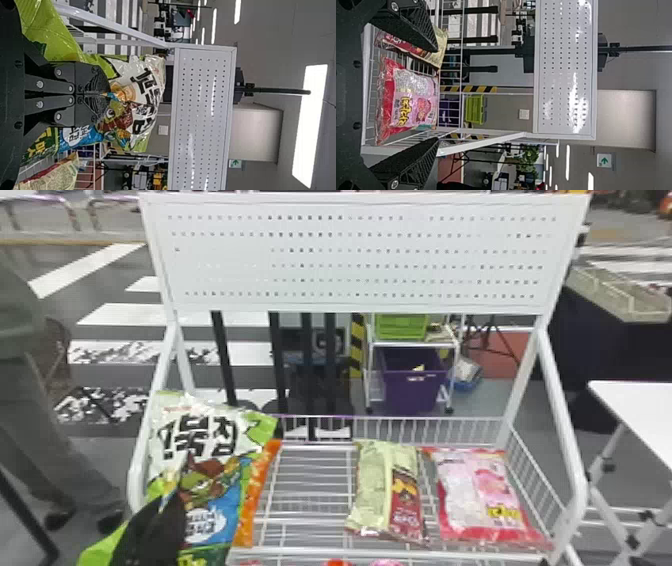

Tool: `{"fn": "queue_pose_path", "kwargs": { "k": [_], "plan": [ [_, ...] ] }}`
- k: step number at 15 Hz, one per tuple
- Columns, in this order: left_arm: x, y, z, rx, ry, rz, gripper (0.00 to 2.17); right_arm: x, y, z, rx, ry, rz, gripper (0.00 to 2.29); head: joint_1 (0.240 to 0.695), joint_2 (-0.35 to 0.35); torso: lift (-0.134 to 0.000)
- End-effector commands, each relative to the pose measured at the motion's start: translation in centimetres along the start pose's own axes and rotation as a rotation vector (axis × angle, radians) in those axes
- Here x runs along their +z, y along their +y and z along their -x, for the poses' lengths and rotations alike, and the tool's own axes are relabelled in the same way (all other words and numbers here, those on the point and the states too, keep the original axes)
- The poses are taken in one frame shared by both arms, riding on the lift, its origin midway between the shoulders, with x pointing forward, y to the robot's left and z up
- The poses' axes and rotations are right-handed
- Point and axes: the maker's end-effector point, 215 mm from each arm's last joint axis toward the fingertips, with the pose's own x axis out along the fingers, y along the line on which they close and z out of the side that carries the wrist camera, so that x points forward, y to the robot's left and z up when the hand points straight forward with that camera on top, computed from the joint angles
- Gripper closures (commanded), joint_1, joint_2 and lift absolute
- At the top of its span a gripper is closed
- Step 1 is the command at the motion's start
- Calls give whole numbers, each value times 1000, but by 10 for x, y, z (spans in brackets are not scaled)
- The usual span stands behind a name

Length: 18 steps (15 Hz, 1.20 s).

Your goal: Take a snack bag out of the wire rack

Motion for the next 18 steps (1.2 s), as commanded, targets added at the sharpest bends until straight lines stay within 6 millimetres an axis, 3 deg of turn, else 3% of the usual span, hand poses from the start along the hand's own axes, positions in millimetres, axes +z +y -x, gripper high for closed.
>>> {"fn": "queue_pose_path", "kwargs": {
  "k": [1, 8, 11, 15, 17, 18],
  "plan": [
    [-1, 0, 0, 1, 2, 0, 2115, 0, 0, 0, 1, 0, 0, 93, 499, 0, 0],
    [-1, 1, 0, 2, 2, -2, 2115, 2, 0, 0, 2, -3, 0, 93, 499, 0, 0],
    [0, -1, 0, -1, 1, 0, 2115, -16, 0, -12, 6, 27, -8, 93, 499, 0, 0],
    [-3, -4, 0, -6, 9, 3, 2115, -72, 25, -69, 73, 123, -30, 93, 499, 0, 0],
    [-4, -6, 0, -9, 14, 4, 2111, -82, 43, -109, 113, 145, -64, 93, 499, 0, 0],
    [-5, -8, 1, -12, 16, 5, 2115, -80, 62, -131, 150, 145, -52, 93, 499, 0, 0]
  ]
}}
